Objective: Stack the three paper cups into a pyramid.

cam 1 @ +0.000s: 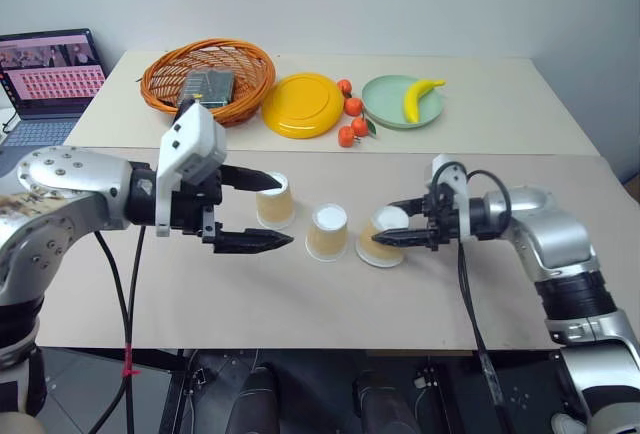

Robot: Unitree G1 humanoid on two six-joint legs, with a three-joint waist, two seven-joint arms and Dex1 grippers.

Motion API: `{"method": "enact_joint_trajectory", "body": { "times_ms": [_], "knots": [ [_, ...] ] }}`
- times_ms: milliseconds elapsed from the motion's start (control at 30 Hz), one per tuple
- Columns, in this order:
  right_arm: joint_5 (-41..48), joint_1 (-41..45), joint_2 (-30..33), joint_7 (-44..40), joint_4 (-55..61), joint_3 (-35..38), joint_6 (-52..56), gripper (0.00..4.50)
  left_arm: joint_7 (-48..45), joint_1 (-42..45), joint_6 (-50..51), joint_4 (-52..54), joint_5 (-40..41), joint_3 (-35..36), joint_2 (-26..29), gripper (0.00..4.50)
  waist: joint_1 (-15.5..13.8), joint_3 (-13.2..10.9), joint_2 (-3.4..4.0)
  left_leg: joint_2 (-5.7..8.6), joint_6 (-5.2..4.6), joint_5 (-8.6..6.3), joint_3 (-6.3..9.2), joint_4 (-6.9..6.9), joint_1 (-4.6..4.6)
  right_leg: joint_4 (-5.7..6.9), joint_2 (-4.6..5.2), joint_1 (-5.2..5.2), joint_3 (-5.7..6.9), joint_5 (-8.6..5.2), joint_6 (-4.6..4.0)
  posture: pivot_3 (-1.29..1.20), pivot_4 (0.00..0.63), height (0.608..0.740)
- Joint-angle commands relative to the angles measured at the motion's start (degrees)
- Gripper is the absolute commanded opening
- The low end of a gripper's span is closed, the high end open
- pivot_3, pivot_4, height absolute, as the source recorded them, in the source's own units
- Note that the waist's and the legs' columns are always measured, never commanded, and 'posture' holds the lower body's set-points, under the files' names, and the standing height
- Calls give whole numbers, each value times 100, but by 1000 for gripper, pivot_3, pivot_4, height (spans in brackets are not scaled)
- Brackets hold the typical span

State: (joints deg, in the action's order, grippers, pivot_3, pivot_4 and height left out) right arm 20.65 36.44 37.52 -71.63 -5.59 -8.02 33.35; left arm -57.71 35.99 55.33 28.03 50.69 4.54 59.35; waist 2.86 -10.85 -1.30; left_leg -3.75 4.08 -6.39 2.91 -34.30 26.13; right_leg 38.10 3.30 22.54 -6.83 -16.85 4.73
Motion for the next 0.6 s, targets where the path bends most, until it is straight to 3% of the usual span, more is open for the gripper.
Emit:
{"method": "enact_joint_trajectory", "body": {
  "times_ms": [33, 500, 567, 600],
  "knots": [
    [-12, 88, -49, 86, -8, 106, -250, 2765, -44, 64, -114, 103, -57, 102, 90, 4500, -17, 0, 0, 1, 0, 0, 0, 0, 0, 0, 0, -1, 0, 0, 1, 0, 150, 732],
    [-211, 294, -358, 88, -446, -82, -630, 2765, 51, 104, -83, 154, -70, 97, 47, 4500, -16, 0, 0, 0, 0, 0, 1, -1, -2, -1, 0, -4, 2, 0, 1, 0, 150, 732],
    [-248, 337, -383, 80, -517, -85, -682, 3743, 63, 110, -90, 139, -82, 93, 46, 4500, -17, 0, 0, 0, 0, 0, 1, -2, -2, -1, 0, -5, 1, 0, 1, 0, 150, 732],
    [-261, 355, -383, 62, -538, -90, -700, 3912, 65, 117, -95, 131, -90, 82, 42, 4500, -18, 0, 0, 0, 0, 0, 1, -1, -2, -1, 0, -5, 1, 0, 1, 0, 150, 732]
  ]
}}
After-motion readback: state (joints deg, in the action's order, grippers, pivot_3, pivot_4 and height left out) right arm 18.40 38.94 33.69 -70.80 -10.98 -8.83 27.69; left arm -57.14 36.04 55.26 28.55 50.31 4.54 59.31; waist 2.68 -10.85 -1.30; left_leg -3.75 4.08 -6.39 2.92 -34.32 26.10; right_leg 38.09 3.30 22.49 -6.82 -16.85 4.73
